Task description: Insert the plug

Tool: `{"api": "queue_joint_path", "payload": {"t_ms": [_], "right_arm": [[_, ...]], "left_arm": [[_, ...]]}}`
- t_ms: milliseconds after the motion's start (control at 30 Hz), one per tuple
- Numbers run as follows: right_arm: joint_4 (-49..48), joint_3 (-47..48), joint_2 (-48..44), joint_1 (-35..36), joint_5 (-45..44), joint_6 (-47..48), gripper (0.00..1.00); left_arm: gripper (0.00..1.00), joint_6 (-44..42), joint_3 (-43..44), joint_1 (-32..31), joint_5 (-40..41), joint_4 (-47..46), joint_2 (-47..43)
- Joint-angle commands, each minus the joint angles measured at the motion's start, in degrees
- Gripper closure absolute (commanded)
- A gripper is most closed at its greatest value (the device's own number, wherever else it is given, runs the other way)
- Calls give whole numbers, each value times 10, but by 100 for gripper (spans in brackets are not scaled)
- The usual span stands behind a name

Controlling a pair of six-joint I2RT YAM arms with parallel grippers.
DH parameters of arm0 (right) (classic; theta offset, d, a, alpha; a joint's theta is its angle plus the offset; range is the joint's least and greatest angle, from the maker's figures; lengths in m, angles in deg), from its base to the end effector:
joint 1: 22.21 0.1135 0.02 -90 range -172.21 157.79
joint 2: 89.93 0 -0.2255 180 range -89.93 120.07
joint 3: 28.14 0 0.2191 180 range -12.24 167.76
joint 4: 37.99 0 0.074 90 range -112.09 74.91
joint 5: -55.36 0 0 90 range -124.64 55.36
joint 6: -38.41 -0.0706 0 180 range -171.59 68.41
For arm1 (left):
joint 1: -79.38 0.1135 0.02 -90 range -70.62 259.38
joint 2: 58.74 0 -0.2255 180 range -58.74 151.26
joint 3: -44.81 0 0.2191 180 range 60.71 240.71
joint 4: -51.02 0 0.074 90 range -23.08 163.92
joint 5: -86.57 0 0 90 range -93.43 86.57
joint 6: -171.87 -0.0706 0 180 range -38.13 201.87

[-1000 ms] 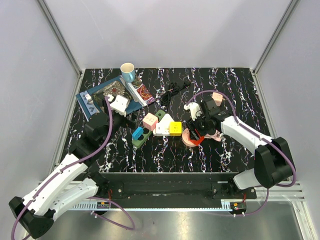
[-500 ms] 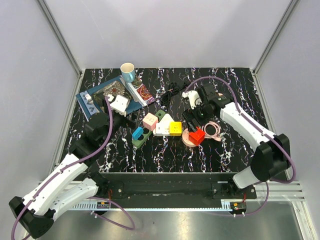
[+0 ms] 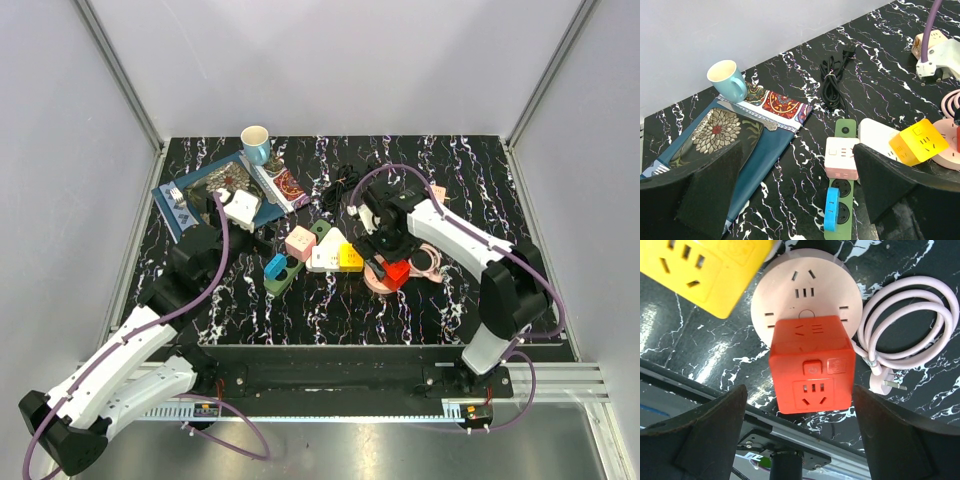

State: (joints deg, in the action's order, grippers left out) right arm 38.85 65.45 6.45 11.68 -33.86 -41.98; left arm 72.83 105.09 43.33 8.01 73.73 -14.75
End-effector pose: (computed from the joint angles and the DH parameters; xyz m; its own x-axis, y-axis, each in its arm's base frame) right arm 0.2401 0.1625 0.1847 -0.7117 -0.6791 -0.1797 -0.6880 0.7255 -0.0168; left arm 0.1783 -0.1125 0.3156 -0.0237 0.2077 -0.9779 0.4265 0.8868 0.1780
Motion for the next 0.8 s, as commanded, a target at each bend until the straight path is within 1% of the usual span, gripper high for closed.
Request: {"api": "queue_joint_path", "payload": {"t_ms": [0,133,200,400,433,467,533,567,633,667,767], "right_arm": [[20,19,11,7,-54,-21,10],[19,16,14,9,-68,-18,12],[15,18,10,8,-63,-19,12],[9,8,26,8,-53,-6,17],[7,4,27,8,-47,0,18],[7,-3,28,9,-43,1,22],[7,-11,32,8,-32,8,27],[6,-20,33,8,-29,10,35],[6,-32,33,9,-20,18,49],[5,-43,33,8,-17,22,60],[1,-68,32,9,-10,35,79]], "left_arm": [[1,-9,1,3,12,-24,-4],[1,-7,1,3,10,-24,-6],[1,-7,0,3,9,-25,-7],[1,-8,1,3,7,-24,-7],[1,-7,1,3,7,-25,-7],[1,-7,1,3,7,-24,-7],[1,-7,0,3,7,-25,-8],[1,-7,0,3,7,-24,-8],[1,-8,0,3,8,-24,-8],[1,-7,0,3,8,-24,-7],[1,-8,0,3,9,-24,-7]]}}
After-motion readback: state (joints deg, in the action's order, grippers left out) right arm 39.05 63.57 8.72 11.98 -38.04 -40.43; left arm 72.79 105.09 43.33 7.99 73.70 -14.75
